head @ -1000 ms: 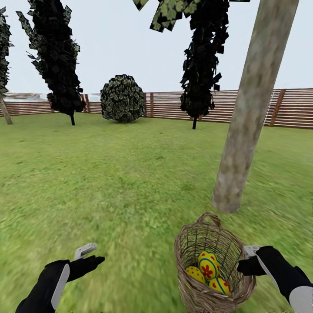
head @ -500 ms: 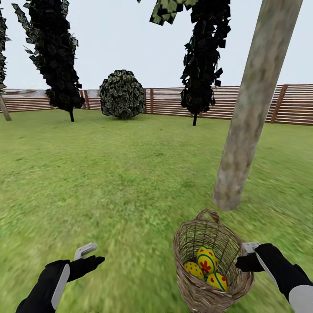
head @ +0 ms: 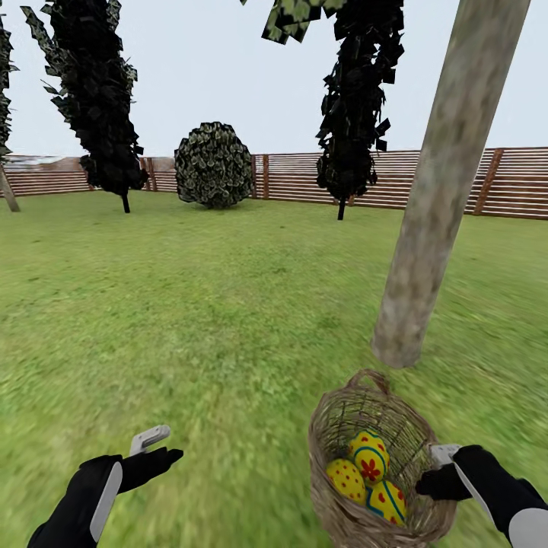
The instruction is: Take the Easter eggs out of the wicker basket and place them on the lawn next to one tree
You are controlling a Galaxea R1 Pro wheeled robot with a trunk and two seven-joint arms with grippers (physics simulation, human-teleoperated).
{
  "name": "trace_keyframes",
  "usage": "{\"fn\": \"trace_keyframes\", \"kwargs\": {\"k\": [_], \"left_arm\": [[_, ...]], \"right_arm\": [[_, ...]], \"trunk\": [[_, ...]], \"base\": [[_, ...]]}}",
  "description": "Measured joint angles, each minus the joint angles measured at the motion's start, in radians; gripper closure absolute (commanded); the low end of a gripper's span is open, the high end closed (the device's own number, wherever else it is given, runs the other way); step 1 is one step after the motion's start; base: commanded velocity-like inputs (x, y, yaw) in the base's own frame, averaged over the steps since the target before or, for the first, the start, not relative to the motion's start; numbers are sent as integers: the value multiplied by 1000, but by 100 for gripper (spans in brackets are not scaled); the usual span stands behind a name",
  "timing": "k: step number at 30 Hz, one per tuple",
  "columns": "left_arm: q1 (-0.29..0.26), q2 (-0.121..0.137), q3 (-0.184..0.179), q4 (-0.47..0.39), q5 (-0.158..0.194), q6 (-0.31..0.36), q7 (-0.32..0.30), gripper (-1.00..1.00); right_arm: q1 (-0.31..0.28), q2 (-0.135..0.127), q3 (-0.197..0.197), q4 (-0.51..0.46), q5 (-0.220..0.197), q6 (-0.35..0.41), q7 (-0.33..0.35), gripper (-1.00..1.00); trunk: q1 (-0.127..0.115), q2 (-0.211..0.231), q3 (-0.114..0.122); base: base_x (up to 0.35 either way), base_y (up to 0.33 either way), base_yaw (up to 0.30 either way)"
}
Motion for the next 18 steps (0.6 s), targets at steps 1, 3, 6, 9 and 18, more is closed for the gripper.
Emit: {"fn": "trace_keyframes", "kwargs": {"k": [1, 3, 6, 9, 18], "left_arm": [[0, 0, 0, 1, 0, 0, 0, -100], [0, 0, 0, 1, 0, 0, 0, -100], [0, -1, 0, 1, 0, 0, 0, -100], [0, -2, 0, 1, 0, 0, 0, -100], [0, -2, -1, 2, 0, 1, 0, -100]], "right_arm": [[0, 0, -1, 0, -8, 1, 2, -100], [0, 0, 1, 1, -2, 0, 0, -100], [0, 0, 1, 2, -2, 0, 0, -100], [0, 0, 1, 2, -2, 0, 0, -100], [0, 0, 1, 6, -4, 0, 0, -100]], "trunk": [[0, 0, 0], [0, 0, 0], [0, 0, 0], [0, 0, 0], [-1, 1, 12]], "base": [[0, 0, 0], [0, 0, 0], [0, 0, 0], [0, 0, 0], [0, 0, 0]]}}
